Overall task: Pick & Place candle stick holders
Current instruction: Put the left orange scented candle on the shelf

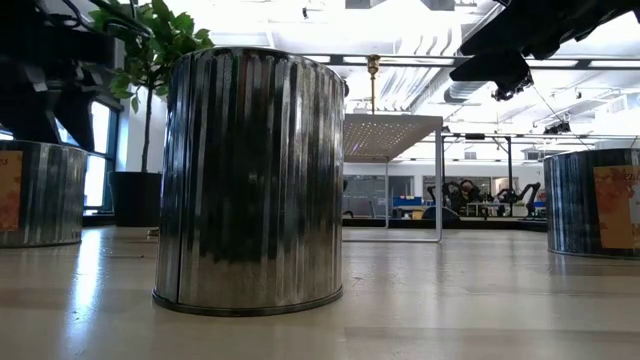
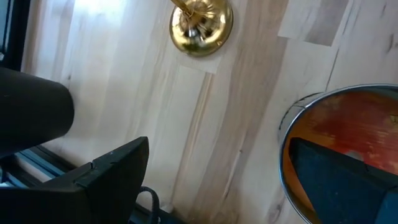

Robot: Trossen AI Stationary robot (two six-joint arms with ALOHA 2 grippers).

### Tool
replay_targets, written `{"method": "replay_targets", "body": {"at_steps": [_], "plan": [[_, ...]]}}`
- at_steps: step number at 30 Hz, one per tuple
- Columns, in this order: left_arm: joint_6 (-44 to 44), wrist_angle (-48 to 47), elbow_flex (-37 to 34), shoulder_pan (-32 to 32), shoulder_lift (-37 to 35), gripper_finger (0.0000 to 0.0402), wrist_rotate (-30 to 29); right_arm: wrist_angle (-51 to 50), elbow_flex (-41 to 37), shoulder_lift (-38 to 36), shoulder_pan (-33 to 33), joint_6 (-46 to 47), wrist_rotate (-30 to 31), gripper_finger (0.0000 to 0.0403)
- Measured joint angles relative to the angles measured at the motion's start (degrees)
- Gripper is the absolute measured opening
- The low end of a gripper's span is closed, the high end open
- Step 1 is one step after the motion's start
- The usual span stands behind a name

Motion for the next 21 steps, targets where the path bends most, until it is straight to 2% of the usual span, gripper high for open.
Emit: {"method": "replay_targets", "body": {"at_steps": [4,7,17,21], "plan": [[-0.31,-0.02,0.00,0.00,0.35,0.0377,0.17,0.02,0.00,0.00,0.00,0.02,-0.25,0.0243],[-0.42,0.00,0.00,0.00,0.35,0.0360,0.63,0.00,0.00,0.00,0.00,0.00,-0.26,0.0243],[-0.42,0.25,0.00,0.00,0.35,0.0226,0.99,0.00,0.00,0.00,0.00,0.00,-0.24,0.0243],[-0.44,0.75,0.00,0.00,0.35,0.0185,2.15,0.00,0.00,0.00,0.00,0.15,-0.86,0.0243]]}}
